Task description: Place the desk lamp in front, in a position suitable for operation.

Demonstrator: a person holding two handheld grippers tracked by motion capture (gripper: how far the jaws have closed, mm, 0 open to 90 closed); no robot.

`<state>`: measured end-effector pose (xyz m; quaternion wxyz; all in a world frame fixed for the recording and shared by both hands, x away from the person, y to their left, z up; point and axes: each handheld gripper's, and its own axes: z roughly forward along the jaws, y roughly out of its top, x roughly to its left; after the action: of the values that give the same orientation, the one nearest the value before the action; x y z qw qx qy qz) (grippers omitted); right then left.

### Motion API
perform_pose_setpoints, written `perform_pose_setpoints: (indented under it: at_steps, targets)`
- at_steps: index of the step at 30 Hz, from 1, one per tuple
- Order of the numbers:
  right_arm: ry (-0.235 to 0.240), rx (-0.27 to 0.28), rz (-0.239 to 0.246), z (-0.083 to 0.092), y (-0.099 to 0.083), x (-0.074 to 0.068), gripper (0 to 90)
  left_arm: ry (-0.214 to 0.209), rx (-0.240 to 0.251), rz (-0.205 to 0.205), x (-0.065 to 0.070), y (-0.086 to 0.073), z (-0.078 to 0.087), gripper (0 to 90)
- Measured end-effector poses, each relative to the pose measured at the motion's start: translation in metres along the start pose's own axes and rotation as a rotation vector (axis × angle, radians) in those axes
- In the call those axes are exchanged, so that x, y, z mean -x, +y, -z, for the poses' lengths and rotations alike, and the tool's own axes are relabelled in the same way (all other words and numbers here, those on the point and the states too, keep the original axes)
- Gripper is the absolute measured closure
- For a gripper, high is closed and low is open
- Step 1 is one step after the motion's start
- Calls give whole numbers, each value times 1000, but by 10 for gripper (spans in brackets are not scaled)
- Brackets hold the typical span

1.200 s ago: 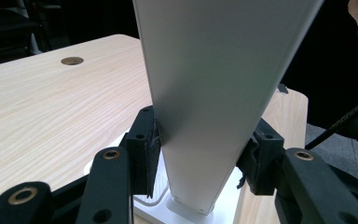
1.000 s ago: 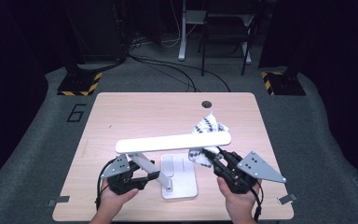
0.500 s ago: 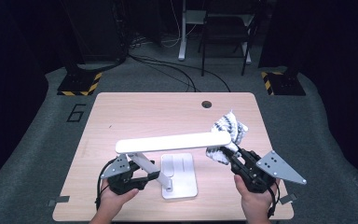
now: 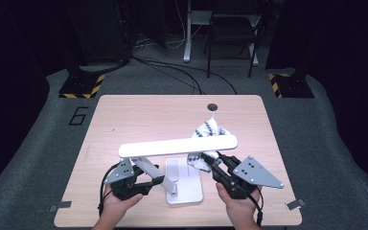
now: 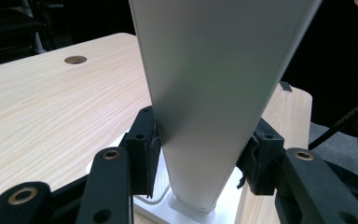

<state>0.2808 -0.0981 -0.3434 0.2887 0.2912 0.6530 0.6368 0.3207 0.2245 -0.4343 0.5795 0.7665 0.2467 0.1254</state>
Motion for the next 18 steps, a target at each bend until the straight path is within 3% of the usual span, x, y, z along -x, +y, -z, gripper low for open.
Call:
perform_pose_setpoints:
  at_steps: [9,18]
  targets:
    - [89,-11,29,-33,-3,-32,773,-5,-7,-7,0,0,0,543]
    - [170,-18,29,-66,-5,-63,772,6,-2,-8,2,0,-1,543]
